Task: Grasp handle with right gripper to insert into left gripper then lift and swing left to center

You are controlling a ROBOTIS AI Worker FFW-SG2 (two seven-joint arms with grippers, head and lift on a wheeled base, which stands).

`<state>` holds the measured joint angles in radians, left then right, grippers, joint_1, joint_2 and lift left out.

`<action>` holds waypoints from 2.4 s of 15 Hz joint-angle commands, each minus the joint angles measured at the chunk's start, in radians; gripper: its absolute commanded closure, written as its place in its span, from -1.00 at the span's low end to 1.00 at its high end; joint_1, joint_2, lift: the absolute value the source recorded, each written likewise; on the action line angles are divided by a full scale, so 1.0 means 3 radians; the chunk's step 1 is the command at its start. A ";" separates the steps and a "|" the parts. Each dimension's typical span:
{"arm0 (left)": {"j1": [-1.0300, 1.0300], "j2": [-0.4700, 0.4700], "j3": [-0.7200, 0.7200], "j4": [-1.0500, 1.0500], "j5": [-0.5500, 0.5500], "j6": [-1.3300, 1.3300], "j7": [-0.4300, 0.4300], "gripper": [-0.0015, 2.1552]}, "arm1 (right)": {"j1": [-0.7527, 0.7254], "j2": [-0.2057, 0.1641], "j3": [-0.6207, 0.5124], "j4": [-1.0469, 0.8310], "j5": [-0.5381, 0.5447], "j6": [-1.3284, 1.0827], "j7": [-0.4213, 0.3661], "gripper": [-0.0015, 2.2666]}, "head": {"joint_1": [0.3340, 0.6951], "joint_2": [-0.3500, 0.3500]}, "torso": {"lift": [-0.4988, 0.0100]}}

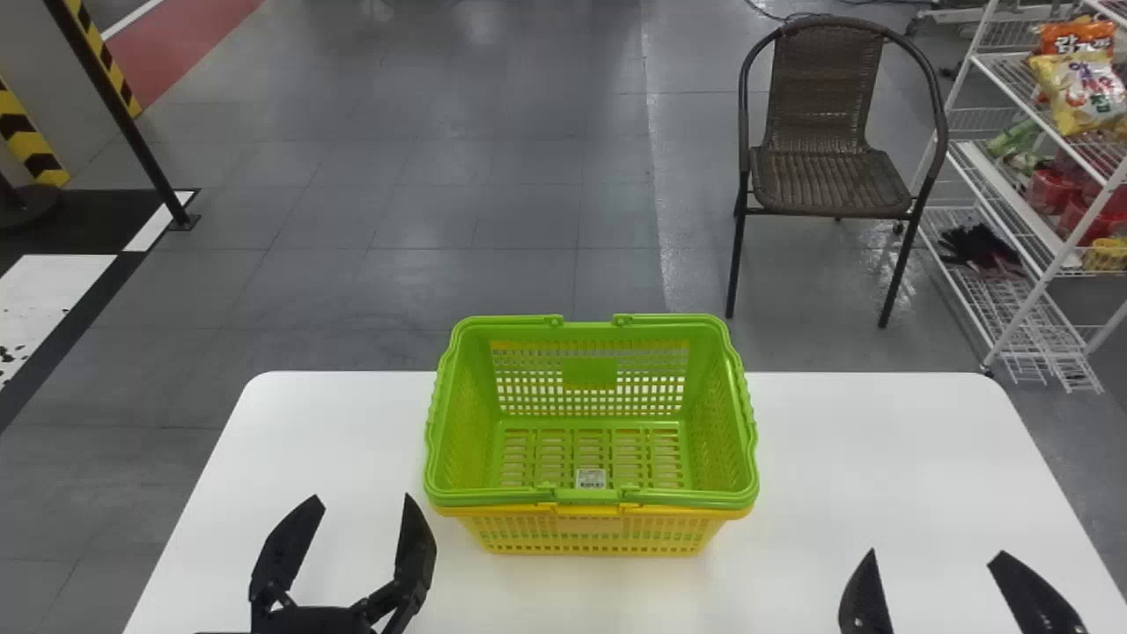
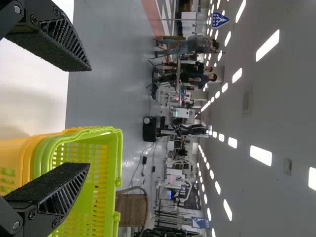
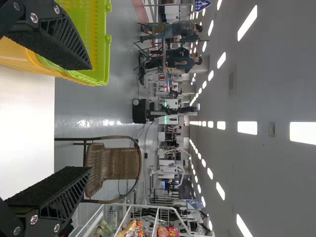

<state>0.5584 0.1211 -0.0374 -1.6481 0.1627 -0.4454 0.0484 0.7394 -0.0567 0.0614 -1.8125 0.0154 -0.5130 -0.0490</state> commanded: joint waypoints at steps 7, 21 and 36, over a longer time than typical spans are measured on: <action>-0.0020 0.0005 -0.0003 0.0002 0.0000 -0.0051 -0.0008 -0.88 | -0.0026 0.0000 0.0005 0.0013 0.0000 0.0031 0.0000 -0.92 | 1.00 0.24 | 0.96; -0.0353 0.0000 0.0104 -0.0433 0.0025 0.1002 -0.0202 -0.88 | -0.0031 0.0000 0.0020 0.0028 0.0005 0.0051 0.0000 -0.92 | 1.00 0.19 | 0.96; -0.1953 0.0000 0.0984 -0.0509 0.0352 0.4632 -0.1915 -0.90 | -0.0020 0.0000 0.0036 0.0069 0.0005 0.0051 0.0000 -0.92 | 1.00 0.19 | 0.96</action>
<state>0.0176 0.1213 0.2475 -1.8273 0.2780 0.8482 -0.5080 0.7336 -0.0568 0.0727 -1.7920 0.0169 -0.4976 -0.0490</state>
